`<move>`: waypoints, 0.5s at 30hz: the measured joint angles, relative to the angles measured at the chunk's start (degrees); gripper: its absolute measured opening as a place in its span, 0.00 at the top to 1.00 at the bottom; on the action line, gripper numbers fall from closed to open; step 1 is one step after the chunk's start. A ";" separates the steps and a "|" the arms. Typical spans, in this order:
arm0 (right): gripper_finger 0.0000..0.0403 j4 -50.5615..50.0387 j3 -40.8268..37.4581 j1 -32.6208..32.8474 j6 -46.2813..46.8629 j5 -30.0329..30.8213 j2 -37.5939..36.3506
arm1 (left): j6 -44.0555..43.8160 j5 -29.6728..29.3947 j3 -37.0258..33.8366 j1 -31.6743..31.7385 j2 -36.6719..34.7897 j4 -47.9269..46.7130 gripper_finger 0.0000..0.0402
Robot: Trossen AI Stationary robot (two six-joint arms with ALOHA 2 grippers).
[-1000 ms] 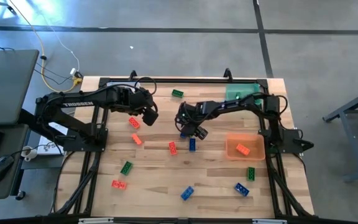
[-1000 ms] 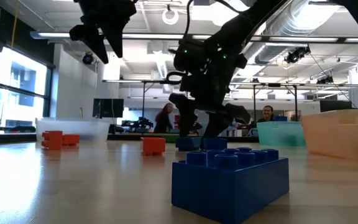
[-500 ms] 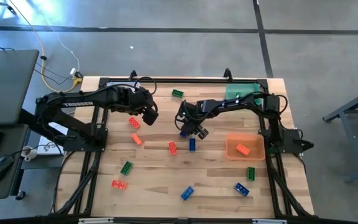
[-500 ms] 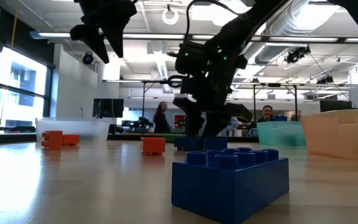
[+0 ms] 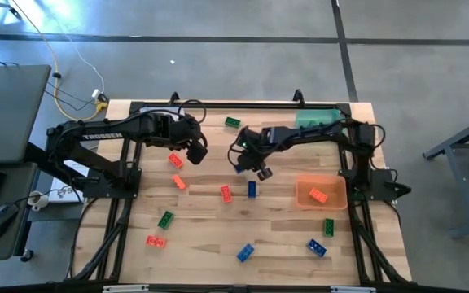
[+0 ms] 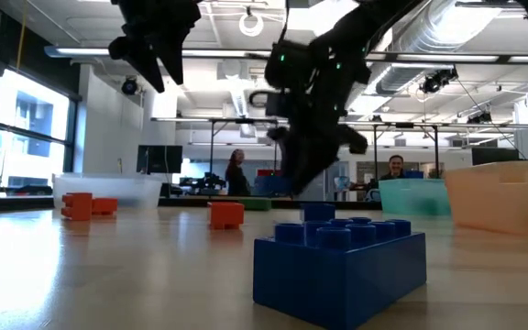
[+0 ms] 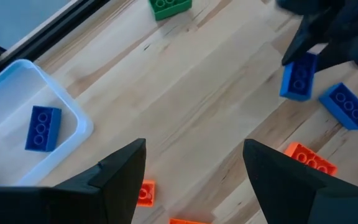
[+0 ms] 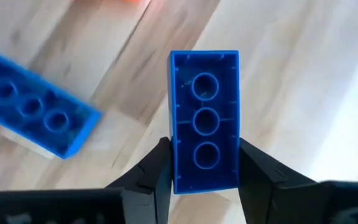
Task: Sort & place blocks by color
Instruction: Put the blue game piece into the transparent bin
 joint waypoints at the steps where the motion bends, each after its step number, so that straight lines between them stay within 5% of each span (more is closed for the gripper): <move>1: 0.71 0.07 0.02 -0.07 0.84 0.03 -0.97 | 0.30 0.00 0.00 0.16 0.00 0.02 0.37; 15: 0.71 2.02 0.07 -2.34 14.17 2.01 -16.12 | 15.89 0.37 0.00 5.14 -2.47 12.33 0.37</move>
